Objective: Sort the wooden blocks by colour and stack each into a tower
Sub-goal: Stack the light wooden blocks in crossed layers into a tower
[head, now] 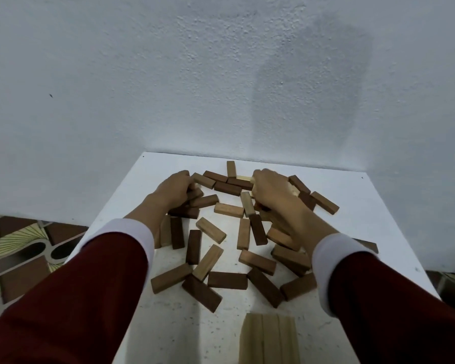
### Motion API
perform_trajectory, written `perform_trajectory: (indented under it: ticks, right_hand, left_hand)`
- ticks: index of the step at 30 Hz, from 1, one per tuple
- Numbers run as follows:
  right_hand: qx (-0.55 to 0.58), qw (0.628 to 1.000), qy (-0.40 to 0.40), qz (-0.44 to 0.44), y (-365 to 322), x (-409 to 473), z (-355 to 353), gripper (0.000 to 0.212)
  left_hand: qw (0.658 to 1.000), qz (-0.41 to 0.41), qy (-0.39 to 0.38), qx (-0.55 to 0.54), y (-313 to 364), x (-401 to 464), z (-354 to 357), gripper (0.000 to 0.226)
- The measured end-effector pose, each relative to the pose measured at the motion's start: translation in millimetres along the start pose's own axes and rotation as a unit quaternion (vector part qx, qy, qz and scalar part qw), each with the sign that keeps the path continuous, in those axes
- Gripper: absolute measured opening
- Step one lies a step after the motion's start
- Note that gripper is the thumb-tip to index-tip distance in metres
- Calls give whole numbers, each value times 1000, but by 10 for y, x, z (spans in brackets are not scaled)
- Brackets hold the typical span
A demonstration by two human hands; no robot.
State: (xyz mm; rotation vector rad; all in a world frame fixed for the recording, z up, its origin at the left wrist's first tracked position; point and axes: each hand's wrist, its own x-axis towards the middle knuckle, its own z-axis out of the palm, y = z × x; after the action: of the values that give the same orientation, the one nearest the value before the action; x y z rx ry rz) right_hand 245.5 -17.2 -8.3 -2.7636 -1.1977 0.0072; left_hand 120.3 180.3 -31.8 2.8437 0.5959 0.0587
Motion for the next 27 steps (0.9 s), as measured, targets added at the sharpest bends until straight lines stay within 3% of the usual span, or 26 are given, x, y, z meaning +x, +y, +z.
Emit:
perform_trajectory:
  ticks: [3, 8, 14, 19, 27]
  right_hand:
    - [-51, 998, -24, -4, 26, 85, 91, 28]
    - [-72, 995, -65, -12, 96, 204, 96, 30]
    - [-54, 994, -88, -35, 111, 250, 10, 43]
    - [-33, 990, -134, -13, 109, 288, -4, 44]
    - [87, 994, -63, 15, 144, 254, 106, 22]
  left_hand:
    - [1000, 4, 6, -23, 17, 68, -55, 6]
    - [1000, 14, -14, -23, -110, 247, -57, 25]
    - [999, 23, -44, -23, -248, 353, -11, 32]
    - [999, 14, -18, -30, -237, 357, 48, 34]
    - [1000, 19, -8, 14, -211, 359, 22, 23]
